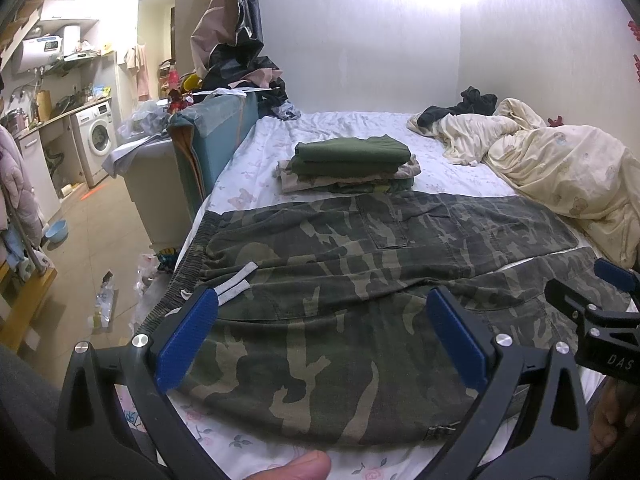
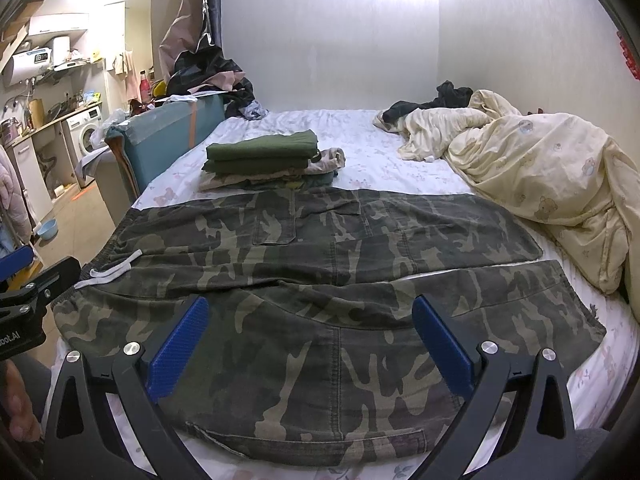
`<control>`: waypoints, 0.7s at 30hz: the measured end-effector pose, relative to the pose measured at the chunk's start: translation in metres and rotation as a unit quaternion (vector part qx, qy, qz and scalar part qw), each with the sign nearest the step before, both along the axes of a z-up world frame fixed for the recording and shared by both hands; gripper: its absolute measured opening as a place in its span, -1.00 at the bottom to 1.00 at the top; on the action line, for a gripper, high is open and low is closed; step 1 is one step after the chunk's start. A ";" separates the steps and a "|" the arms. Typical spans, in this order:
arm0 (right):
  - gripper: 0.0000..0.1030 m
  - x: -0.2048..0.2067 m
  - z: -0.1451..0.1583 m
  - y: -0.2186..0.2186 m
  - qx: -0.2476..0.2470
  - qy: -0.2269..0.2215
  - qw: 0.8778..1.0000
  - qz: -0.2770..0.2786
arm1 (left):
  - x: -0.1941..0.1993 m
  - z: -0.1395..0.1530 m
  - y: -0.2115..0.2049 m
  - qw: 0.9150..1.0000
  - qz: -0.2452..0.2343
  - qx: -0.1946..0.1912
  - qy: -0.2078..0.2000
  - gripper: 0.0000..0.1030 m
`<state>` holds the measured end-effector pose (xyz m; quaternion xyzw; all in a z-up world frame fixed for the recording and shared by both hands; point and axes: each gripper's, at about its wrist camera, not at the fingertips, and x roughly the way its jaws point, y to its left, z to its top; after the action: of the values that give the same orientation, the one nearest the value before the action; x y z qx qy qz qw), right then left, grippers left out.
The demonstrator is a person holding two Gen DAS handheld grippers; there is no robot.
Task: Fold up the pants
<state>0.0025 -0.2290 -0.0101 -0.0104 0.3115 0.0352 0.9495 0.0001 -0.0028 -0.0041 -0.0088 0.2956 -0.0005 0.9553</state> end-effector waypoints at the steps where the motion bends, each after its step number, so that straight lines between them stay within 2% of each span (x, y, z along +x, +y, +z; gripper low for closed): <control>1: 1.00 0.000 0.000 0.001 -0.001 0.000 1.000 0.000 | 0.000 0.000 0.000 1.000 0.000 0.000 0.000 0.99; 21: 1.00 -0.001 0.000 0.000 0.000 -0.001 1.000 0.000 | 0.000 0.000 -0.001 1.000 0.000 -0.001 -0.002 0.99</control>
<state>0.0016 -0.2286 -0.0101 -0.0103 0.3110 0.0350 0.9497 -0.0001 -0.0041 -0.0039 -0.0099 0.2933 -0.0006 0.9560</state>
